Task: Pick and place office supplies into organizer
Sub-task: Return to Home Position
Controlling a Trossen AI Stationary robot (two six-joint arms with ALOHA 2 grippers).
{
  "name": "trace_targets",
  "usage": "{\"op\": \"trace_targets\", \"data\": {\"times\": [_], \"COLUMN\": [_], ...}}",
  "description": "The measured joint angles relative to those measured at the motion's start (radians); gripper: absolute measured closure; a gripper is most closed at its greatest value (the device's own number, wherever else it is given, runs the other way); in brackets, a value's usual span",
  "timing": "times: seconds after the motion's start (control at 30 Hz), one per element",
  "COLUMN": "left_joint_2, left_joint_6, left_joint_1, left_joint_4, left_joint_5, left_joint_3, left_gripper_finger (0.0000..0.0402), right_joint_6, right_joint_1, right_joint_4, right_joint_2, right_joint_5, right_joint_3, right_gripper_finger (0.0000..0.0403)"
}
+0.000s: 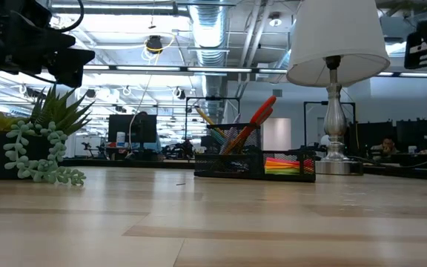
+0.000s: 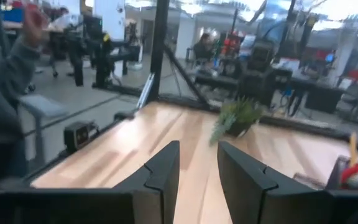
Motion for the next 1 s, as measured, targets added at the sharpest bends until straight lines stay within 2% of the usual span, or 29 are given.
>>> {"op": "trace_targets", "data": {"times": [0.17, 1.0], "left_joint_2": [0.0, 0.0], "left_joint_6": [0.0, 0.0], "left_joint_1": [0.0, 0.0], "left_joint_4": [0.0, 0.0], "left_joint_5": [0.0, 0.0], "left_joint_3": [0.0, 0.0], "left_gripper_finger": [0.0207, 0.0207], "right_joint_6": [0.053, 0.054], "right_joint_1": [0.011, 0.01], "right_joint_4": [-0.049, -0.051], "right_joint_2": [-0.053, -0.052], "right_joint_5": [0.03, 0.025], "right_joint_3": [0.0, 0.0], "right_gripper_finger": [0.0301, 0.0301]}}
